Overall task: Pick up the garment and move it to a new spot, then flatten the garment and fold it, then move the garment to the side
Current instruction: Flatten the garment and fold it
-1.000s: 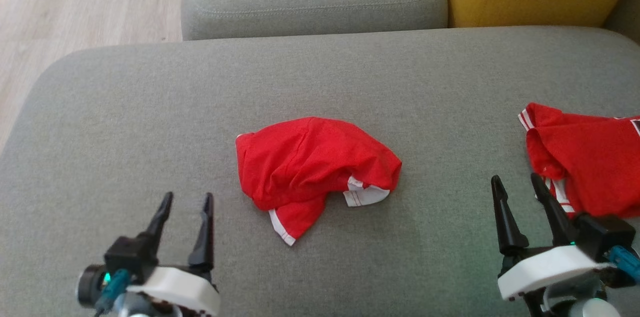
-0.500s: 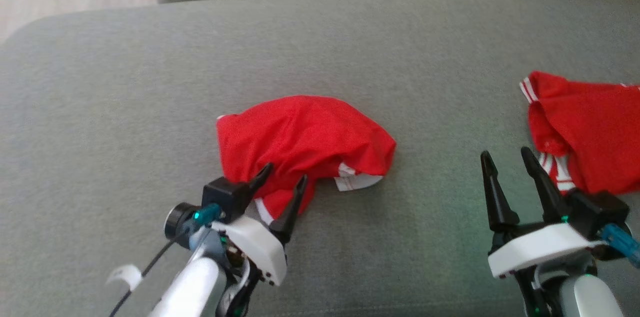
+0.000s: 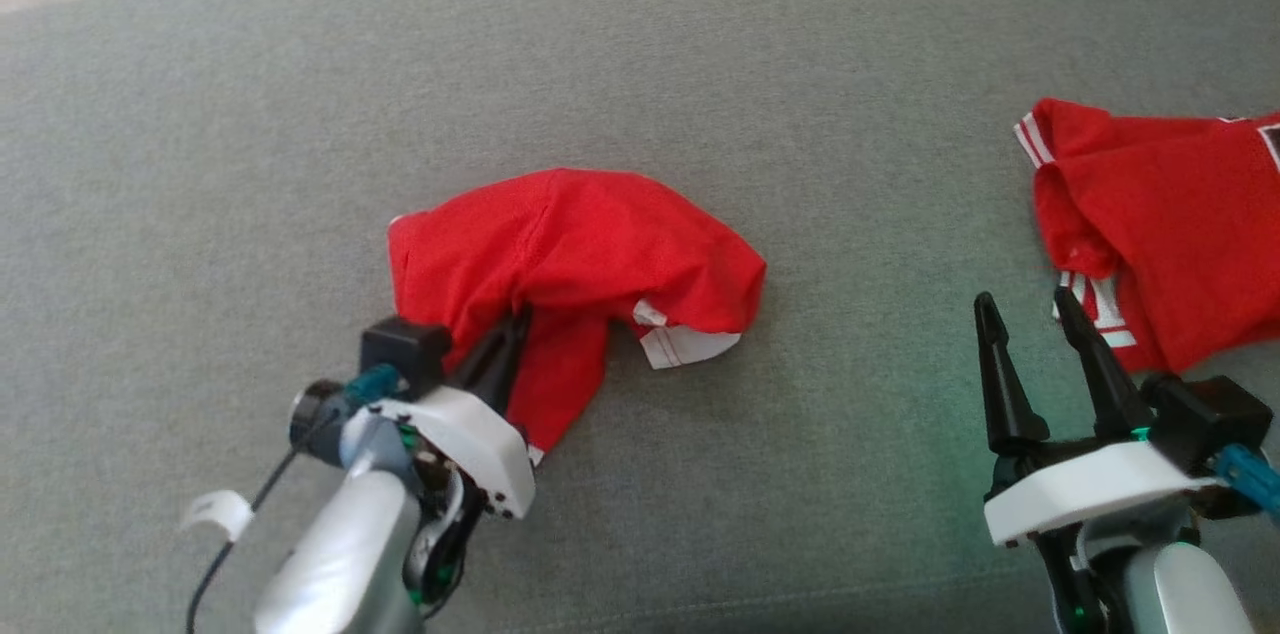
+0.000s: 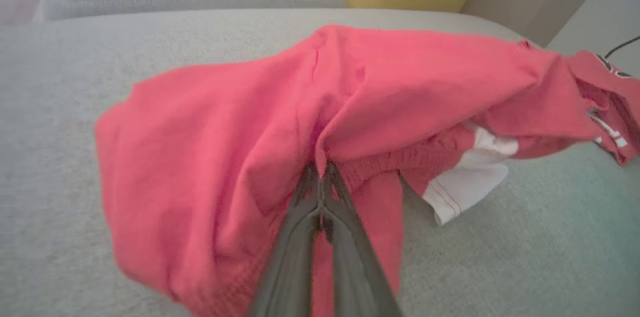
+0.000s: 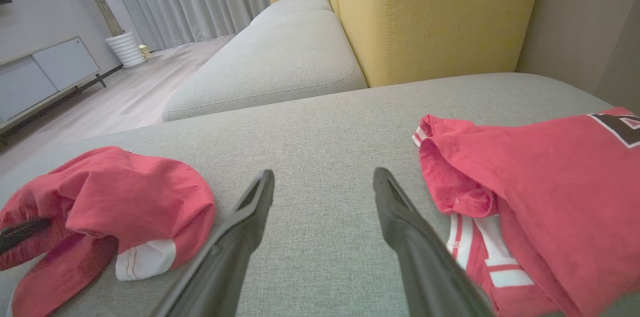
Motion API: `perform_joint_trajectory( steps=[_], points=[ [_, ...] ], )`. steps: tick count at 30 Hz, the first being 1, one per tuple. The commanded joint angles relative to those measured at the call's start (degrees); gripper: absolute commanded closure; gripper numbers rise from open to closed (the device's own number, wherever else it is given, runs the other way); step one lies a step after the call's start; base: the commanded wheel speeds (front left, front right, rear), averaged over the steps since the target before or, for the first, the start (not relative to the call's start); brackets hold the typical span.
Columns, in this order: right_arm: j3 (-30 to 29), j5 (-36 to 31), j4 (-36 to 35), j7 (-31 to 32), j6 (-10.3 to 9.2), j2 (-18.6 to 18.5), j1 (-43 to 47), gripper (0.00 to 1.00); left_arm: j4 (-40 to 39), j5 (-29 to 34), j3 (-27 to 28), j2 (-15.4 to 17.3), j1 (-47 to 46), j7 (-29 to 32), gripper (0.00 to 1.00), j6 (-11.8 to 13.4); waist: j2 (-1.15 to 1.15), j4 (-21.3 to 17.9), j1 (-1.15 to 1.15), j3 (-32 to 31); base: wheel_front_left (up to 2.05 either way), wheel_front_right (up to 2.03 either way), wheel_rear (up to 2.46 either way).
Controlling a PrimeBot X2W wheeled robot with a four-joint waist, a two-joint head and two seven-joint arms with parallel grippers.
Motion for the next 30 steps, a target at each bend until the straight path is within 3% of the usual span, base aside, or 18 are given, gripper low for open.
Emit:
perform_joint_trajectory(
  steps=[1,9,17,22,30],
  points=[
    [0.95,0.51,-1.64,-0.77,-0.05,-0.29,-2.38,0.0,-3.5,-0.53,2.5,1.49,-2.28,-0.77,1.0,0.02,0.0,0.66,0.0,-0.04,0.0,0.0,0.0],
    [0.54,1.26,-1.1,-1.11,-0.05,-0.29,-2.3,0.0,-17.55,-1.86,5.7,7.83,2.31,4.69,1.0,2.16,0.0,3.14,0.0,-0.62,0.0,0.0,0.0],
    [0.21,1.55,-0.68,-1.04,-0.05,-0.29,-2.5,0.0,-28.93,-3.27,10.37,14.3,9.32,12.33,1.0,6.51,0.0,4.18,0.0,-0.23,0.0,0.0,0.0],
    [0.57,1.82,-0.48,-1.08,-0.05,-0.29,-3.31,0.0,-25.87,-5.3,13.24,14.95,10.75,12.5,1.0,8.01,0.0,3.84,0.0,0.76,0.0,0.0,0.0],
    [1.1,1.86,-0.25,-1.14,-0.05,-0.29,-4.4,0.0,-11.2,-7.43,13.73,12.3,6.65,7.04,1.0,5.74,0.0,2.5,0.0,1.78,0.0,0.0,0.0]
  ],
)
